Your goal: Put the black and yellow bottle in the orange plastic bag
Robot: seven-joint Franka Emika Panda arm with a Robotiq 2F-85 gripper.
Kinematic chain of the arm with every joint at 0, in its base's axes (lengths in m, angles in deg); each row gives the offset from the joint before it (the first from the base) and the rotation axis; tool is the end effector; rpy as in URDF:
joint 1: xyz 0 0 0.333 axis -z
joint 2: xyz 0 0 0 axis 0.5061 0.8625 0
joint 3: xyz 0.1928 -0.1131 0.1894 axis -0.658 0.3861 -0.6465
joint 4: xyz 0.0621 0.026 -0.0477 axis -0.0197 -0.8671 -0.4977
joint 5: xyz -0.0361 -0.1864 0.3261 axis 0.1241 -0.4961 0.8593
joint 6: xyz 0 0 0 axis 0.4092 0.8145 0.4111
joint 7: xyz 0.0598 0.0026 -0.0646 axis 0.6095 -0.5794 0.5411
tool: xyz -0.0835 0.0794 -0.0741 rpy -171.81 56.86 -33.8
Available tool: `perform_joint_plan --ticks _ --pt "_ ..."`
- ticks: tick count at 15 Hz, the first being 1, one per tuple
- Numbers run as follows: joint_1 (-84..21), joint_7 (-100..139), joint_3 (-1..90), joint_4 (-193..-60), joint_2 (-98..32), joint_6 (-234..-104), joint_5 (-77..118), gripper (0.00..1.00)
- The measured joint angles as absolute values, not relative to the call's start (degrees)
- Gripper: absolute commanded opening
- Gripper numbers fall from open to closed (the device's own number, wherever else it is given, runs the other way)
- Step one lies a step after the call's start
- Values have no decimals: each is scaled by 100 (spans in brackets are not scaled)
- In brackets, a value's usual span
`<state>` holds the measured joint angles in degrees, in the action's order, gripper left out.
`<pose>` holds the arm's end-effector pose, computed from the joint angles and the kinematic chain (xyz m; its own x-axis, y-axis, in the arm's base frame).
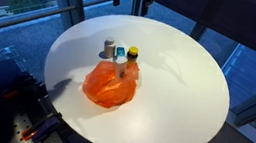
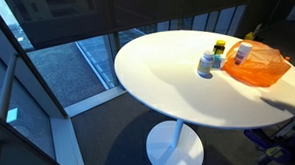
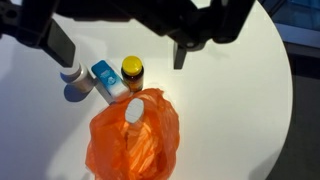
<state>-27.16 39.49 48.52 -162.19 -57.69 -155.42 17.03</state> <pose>0.4812 -0.1020 0.3850 0.9909 0.1343 -0.0037 0.1342 -0.9880 0.0762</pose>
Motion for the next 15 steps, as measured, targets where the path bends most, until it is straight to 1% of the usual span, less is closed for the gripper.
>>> perform_joint_plan --ticks 5,15 --pt "-2716 3947 4822 -16221 -5638 -15671 1721 100" --pt "-2728 3854 4531 -16096 -4676 -16832 1946 100"
